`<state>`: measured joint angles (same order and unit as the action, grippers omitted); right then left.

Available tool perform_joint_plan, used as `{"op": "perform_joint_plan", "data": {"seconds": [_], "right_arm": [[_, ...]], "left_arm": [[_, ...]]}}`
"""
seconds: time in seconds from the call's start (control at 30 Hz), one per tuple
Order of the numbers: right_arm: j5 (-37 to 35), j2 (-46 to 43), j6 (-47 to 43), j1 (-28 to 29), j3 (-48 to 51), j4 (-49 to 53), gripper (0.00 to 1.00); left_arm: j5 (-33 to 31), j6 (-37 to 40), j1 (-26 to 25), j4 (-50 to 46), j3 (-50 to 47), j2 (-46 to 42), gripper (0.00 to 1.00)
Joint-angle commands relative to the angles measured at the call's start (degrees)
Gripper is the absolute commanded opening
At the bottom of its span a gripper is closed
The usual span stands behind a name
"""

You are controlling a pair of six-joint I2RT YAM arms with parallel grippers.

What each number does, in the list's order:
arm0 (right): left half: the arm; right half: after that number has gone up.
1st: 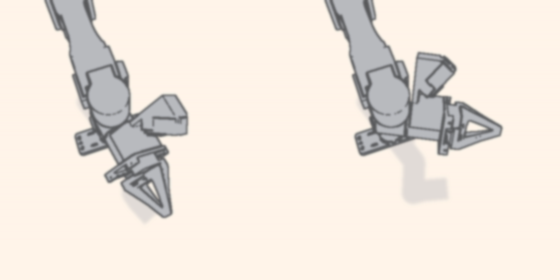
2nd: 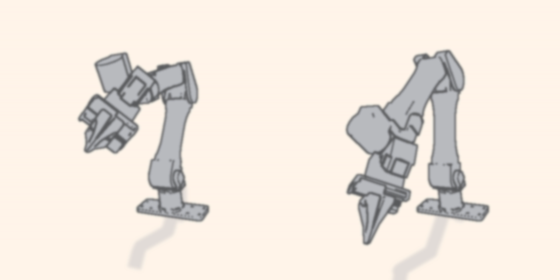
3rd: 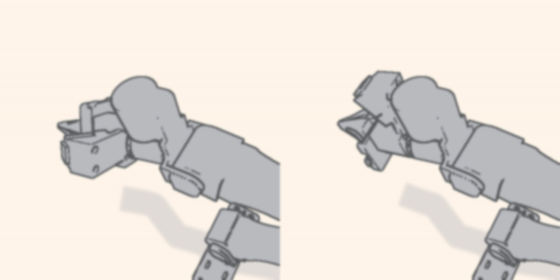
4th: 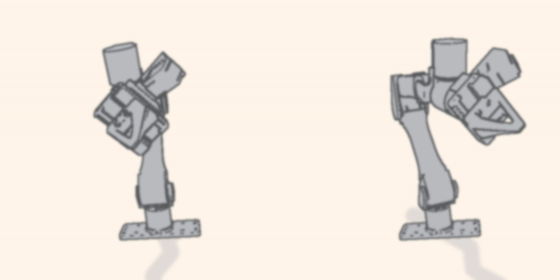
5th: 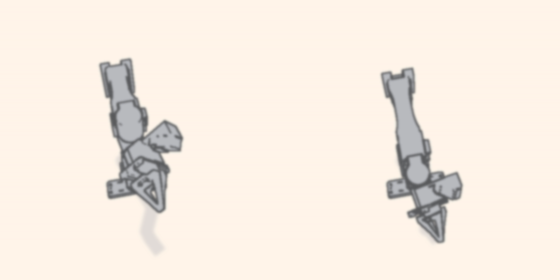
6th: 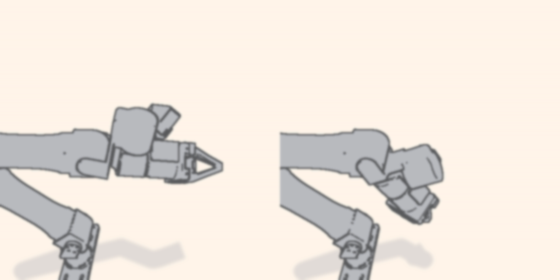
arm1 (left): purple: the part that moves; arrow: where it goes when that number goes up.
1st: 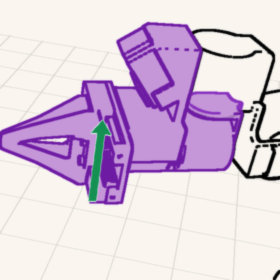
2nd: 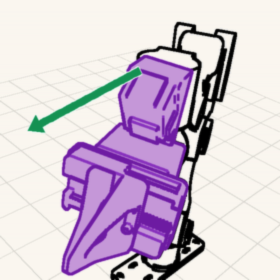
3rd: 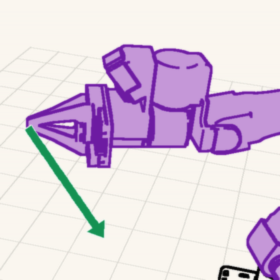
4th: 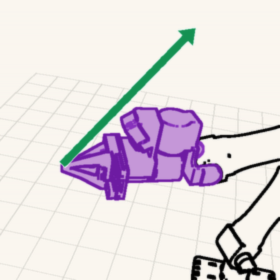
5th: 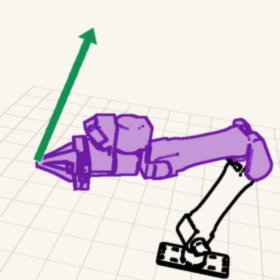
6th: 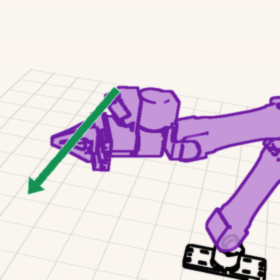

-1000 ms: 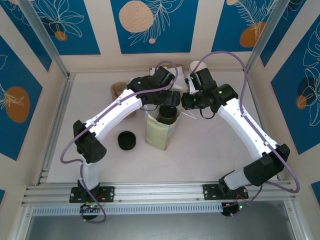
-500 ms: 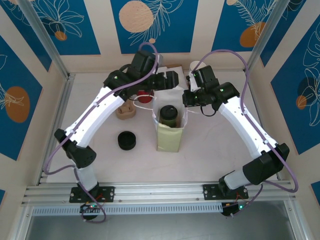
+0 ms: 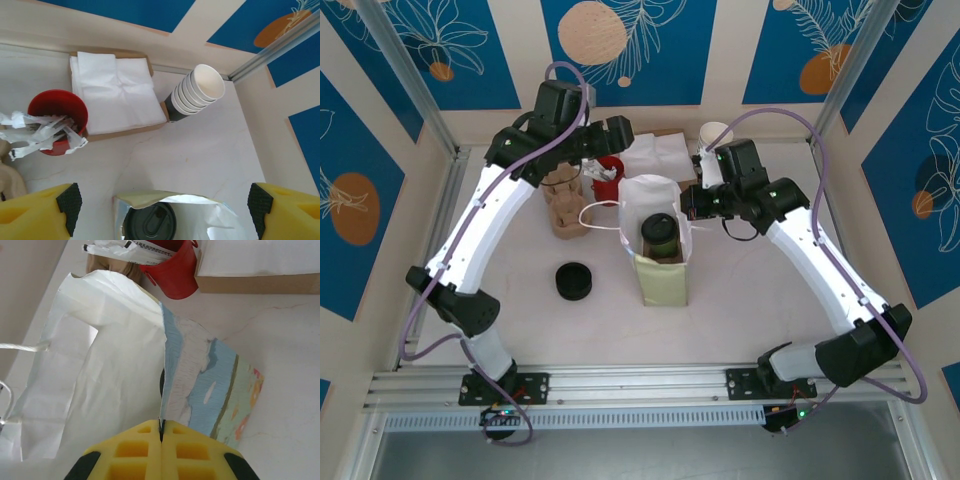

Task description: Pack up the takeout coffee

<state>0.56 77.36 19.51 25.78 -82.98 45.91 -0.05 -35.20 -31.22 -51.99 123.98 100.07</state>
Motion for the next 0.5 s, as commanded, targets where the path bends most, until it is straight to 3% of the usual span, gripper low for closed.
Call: {"op": "perform_joint_plan", "data": {"seconds": [0.0, 0.37, 0.47], "right_arm": [[2.8, -2.0, 2.2, -0.2, 1.5, -2.7, 0.04], [8.7, -3.0, 7.7, -3.6, 4.7, -7.6, 0.09], [9.9, -4.0, 7.9, -4.2, 5.4, -9.8, 0.15]], "left_arm": [[0.7, 1.7, 1.1, -2.0, -0.6, -0.1, 0.88], [-0.8, 4.0, 4.3, -2.2, 0.8, 2.2, 0.89], [-3.1, 5.3, 4.8, -1.7, 1.4, 2.7, 0.9]]}}
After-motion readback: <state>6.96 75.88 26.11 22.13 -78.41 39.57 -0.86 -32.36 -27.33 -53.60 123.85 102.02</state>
